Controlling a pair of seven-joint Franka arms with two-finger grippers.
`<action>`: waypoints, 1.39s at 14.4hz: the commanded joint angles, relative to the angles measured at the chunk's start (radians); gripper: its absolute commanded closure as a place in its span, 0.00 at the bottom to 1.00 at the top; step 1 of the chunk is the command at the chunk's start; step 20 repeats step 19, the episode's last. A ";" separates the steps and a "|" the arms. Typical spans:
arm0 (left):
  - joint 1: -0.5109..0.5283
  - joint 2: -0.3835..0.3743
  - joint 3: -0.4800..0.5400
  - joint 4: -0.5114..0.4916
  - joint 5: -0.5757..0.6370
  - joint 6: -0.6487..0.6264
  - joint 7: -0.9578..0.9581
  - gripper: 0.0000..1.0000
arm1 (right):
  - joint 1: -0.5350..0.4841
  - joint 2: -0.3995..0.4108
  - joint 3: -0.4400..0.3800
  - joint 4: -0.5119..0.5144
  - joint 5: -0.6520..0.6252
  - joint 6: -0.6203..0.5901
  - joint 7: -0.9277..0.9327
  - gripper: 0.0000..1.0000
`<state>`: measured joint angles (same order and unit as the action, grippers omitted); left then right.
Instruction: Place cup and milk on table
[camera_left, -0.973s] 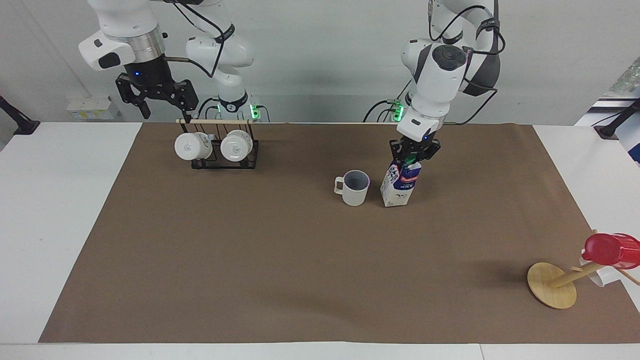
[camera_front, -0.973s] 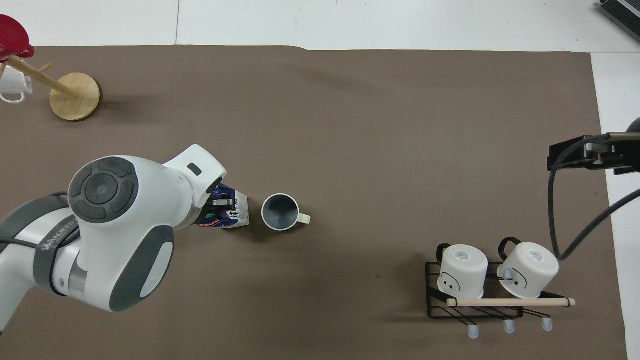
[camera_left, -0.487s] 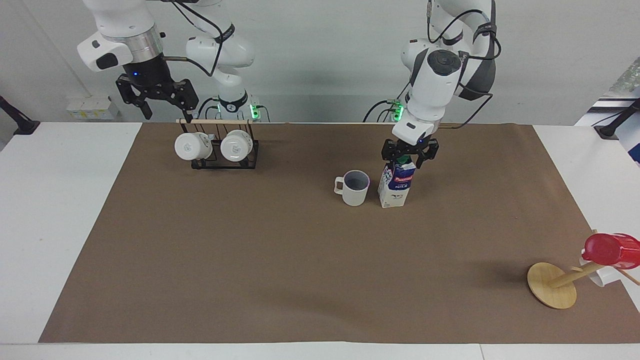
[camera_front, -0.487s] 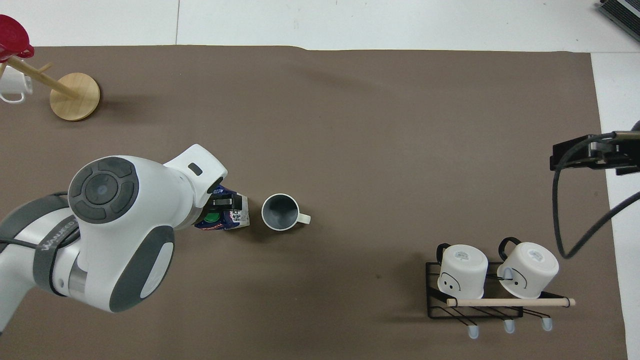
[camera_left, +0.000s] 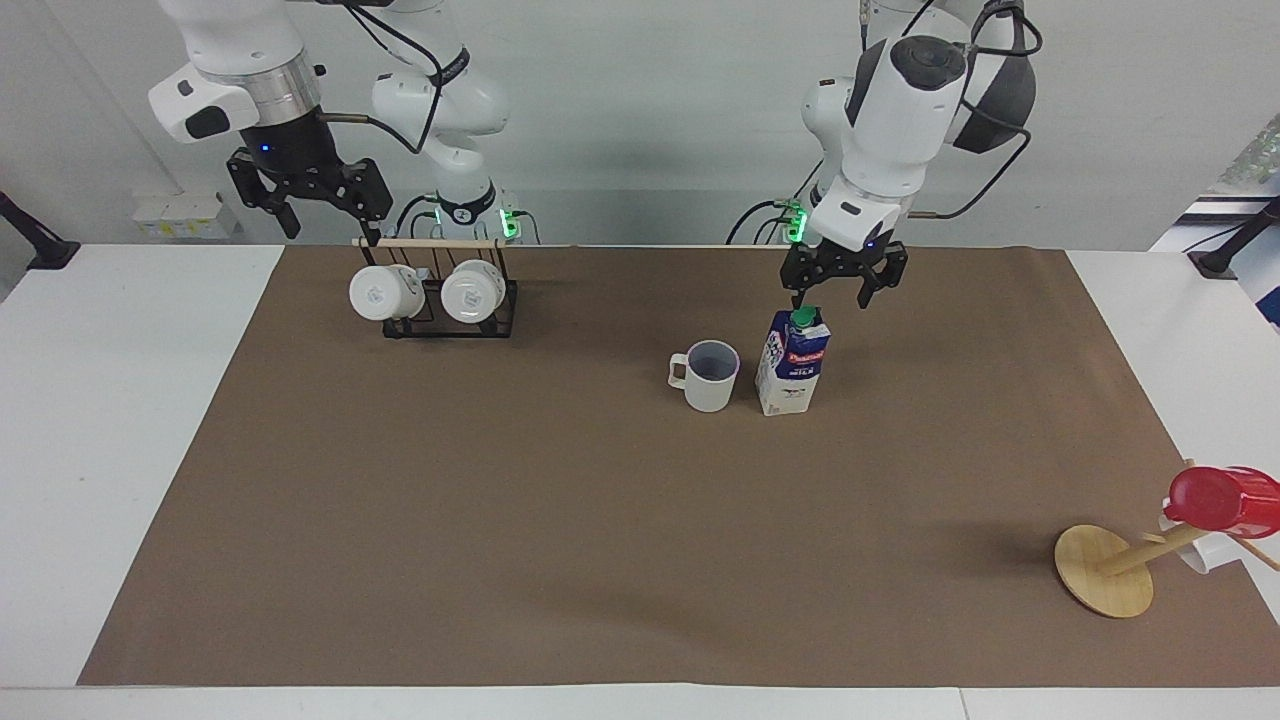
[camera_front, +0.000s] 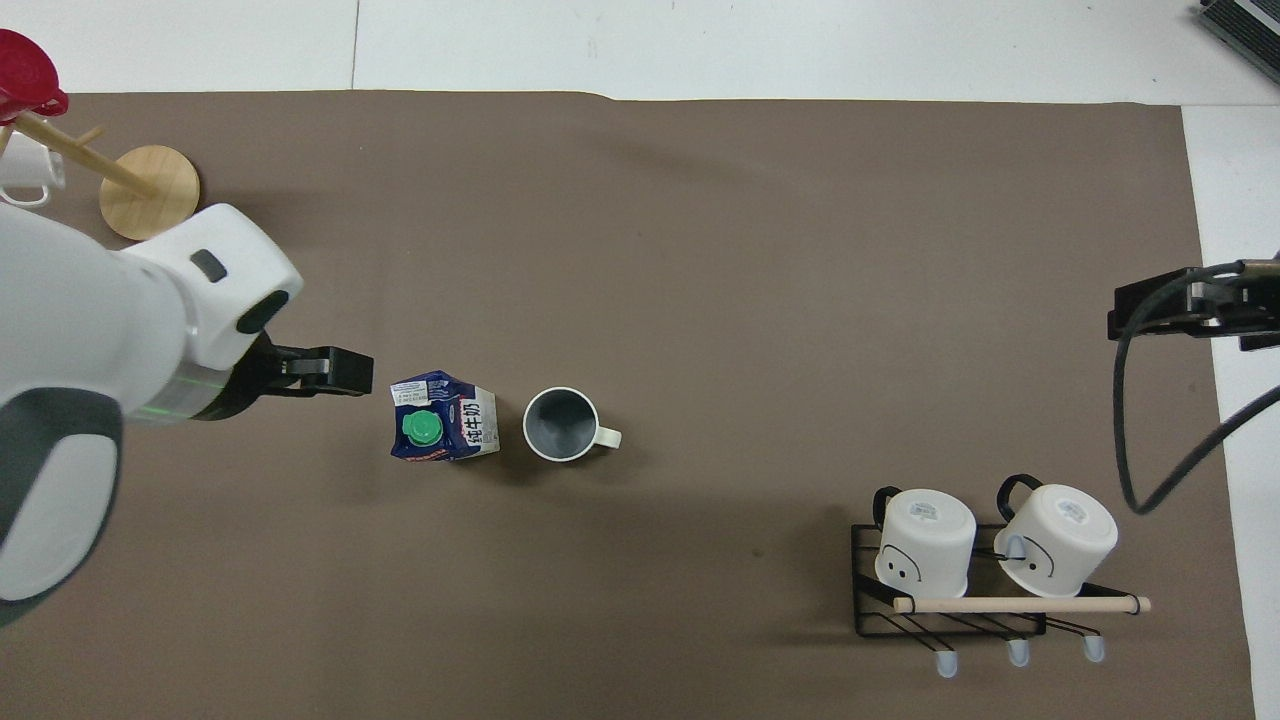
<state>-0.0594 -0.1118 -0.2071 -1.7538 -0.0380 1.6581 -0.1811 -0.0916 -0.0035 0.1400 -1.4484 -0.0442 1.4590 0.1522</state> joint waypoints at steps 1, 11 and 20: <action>0.081 -0.003 -0.005 0.069 -0.008 -0.101 0.113 0.00 | -0.017 -0.001 0.006 0.006 0.030 -0.011 -0.002 0.00; 0.170 -0.026 -0.008 0.077 -0.005 -0.133 0.207 0.00 | -0.017 -0.001 0.006 0.006 0.030 -0.011 -0.002 0.00; 0.170 -0.029 -0.008 0.077 -0.005 -0.136 0.207 0.00 | -0.017 -0.001 0.006 0.006 0.030 -0.011 -0.002 0.00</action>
